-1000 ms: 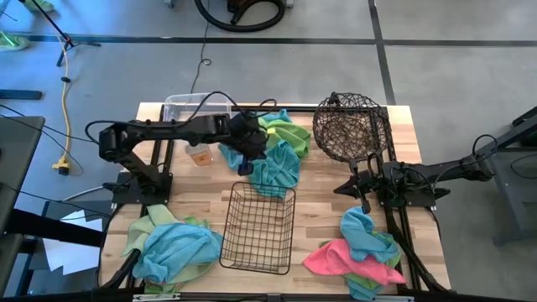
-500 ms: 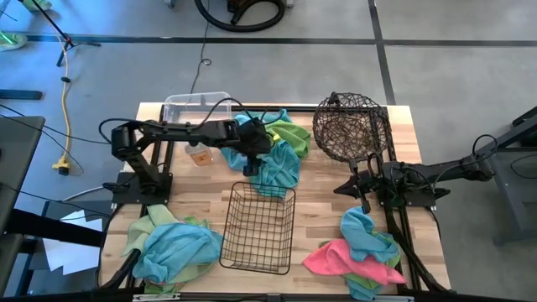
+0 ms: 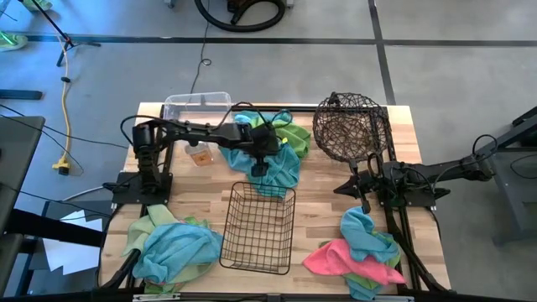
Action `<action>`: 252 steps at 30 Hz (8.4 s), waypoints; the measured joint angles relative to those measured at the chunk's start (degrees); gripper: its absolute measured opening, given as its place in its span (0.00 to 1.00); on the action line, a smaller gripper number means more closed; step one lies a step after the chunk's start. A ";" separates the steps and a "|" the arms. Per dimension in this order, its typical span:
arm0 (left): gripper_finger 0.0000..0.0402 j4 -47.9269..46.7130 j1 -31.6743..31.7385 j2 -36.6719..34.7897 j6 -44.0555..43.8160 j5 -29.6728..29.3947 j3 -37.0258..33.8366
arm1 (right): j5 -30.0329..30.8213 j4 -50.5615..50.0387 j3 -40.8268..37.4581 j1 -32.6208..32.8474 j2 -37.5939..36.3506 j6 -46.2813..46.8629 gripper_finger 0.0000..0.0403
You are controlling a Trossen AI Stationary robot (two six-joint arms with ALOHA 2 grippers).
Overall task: Sort microfiber towel by color & place in baskets
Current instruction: Put the blue microfiber towel into the transparent bin
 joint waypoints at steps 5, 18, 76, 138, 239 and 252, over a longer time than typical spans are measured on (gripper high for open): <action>0.76 0.08 -0.26 2.78 1.28 -4.54 0.00 | -0.01 0.02 0.01 -0.01 0.01 0.00 0.00; 0.45 0.05 -2.34 4.55 4.82 -9.98 0.00 | 0.00 0.00 0.02 -0.02 0.02 0.00 0.00; 0.00 -3.69 15.40 -48.34 -8.03 -35.92 -2.92 | 0.00 0.01 0.02 0.00 0.04 -0.01 0.00; 0.08 -29.14 40.94 -28.07 -46.83 -3.28 -9.35 | -0.01 0.00 0.01 -0.02 0.07 -0.02 0.00; 0.57 -4.43 -54.66 -40.90 -41.65 -10.15 -9.33 | 0.00 0.02 0.01 -0.01 0.05 -0.01 0.00; 0.57 -20.89 -70.30 -28.23 -57.30 -12.30 -9.33 | 0.00 0.01 0.02 -0.02 0.04 0.00 0.00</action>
